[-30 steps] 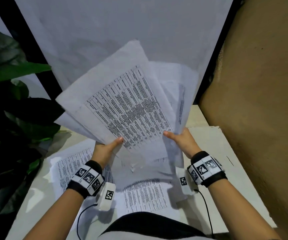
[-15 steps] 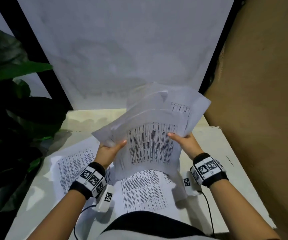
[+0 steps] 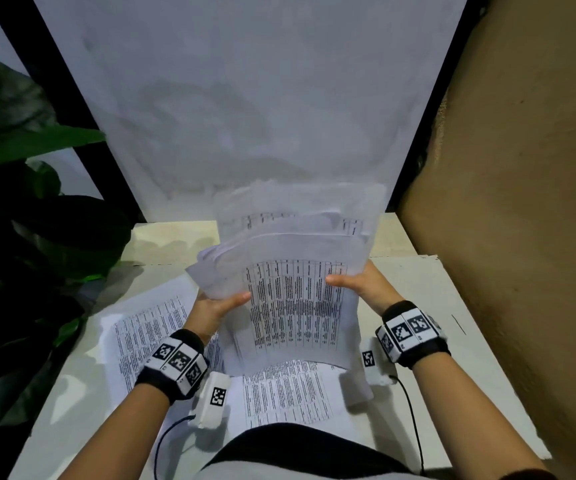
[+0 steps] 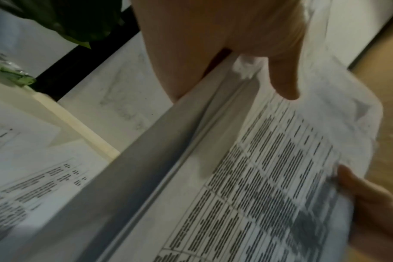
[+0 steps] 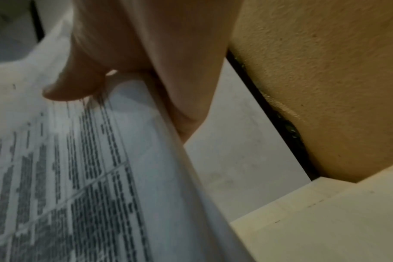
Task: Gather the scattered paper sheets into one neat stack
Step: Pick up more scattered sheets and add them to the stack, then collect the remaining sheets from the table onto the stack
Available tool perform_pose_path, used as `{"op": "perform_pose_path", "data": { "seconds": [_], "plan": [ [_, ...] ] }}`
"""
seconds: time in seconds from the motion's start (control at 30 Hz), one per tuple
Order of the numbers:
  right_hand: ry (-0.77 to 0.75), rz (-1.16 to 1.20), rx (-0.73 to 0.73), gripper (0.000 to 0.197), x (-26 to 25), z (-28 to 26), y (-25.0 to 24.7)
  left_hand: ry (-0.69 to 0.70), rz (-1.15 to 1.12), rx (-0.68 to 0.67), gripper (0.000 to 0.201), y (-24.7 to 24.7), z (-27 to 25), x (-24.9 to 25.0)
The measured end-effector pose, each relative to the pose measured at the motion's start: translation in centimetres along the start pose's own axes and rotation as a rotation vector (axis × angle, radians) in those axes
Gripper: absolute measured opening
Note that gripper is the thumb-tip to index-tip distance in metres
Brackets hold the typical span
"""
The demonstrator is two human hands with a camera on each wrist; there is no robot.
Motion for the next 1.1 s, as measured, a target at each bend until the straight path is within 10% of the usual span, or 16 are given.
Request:
{"op": "perform_pose_path", "data": {
  "seconds": [0.1,0.3,0.67,0.83,1.1],
  "plan": [
    [-0.011,0.003,0.062,0.058,-0.3,0.0,0.5,0.025,0.026,0.008,0.029,0.6,-0.1,0.9],
    [-0.143,0.016,0.112,0.027,-3.7,-0.5,0.1,0.186,-0.017,-0.001,0.078,-0.4,-0.3,4.9],
    [-0.142,0.082,0.22,0.019,-1.8,-0.5,1.1,0.198,0.014,-0.018,0.091,1.2,0.5,5.5],
    [-0.248,0.147,0.254,0.025,-3.1,-1.1,0.9,0.256,-0.027,0.053,0.036,-0.2,-0.3,6.8],
    [-0.185,0.146,0.419,0.015,-0.8,-1.1,2.7,0.091,0.04,0.222,0.002,-0.4,-0.6,3.8]
  ]
}}
Point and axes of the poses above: each hand's wrist, its own z-axis towards the middle knuckle, its own y-axis out of the palm, x = y × z, the point moved 9 cm from there along z, towards the middle knuckle, and after that the axes turned 8 degrees about z, right-handed, at the moved point
